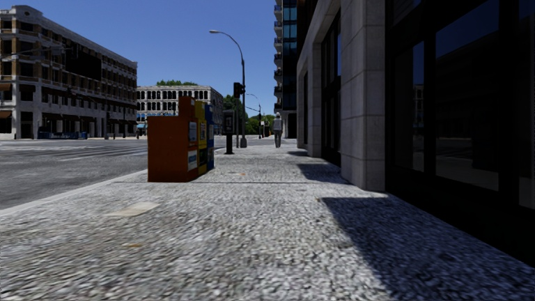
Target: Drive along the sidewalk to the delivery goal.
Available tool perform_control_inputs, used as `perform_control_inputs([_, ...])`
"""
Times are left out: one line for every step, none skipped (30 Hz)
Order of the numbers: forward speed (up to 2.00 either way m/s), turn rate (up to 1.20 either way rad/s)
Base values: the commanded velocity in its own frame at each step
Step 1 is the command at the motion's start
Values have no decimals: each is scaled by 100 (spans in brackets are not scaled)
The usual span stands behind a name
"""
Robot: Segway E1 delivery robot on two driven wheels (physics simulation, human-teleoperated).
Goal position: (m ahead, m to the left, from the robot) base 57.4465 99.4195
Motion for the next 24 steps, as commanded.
perform_control_inputs([200,0])
perform_control_inputs([200,0])
perform_control_inputs([200,0])
perform_control_inputs([200,0])
perform_control_inputs([200,0])
perform_control_inputs([200,0])
perform_control_inputs([200,0])
perform_control_inputs([200,0])
perform_control_inputs([200,0])
perform_control_inputs([200,0])
perform_control_inputs([200,0])
perform_control_inputs([200,0])
perform_control_inputs([200,0])
perform_control_inputs([200,0])
perform_control_inputs([200,0])
perform_control_inputs([200,0])
perform_control_inputs([200,0])
perform_control_inputs([200,0])
perform_control_inputs([200,0])
perform_control_inputs([200,0])
perform_control_inputs([200,0])
perform_control_inputs([200,0])
perform_control_inputs([200,0])
perform_control_inputs([200,0])
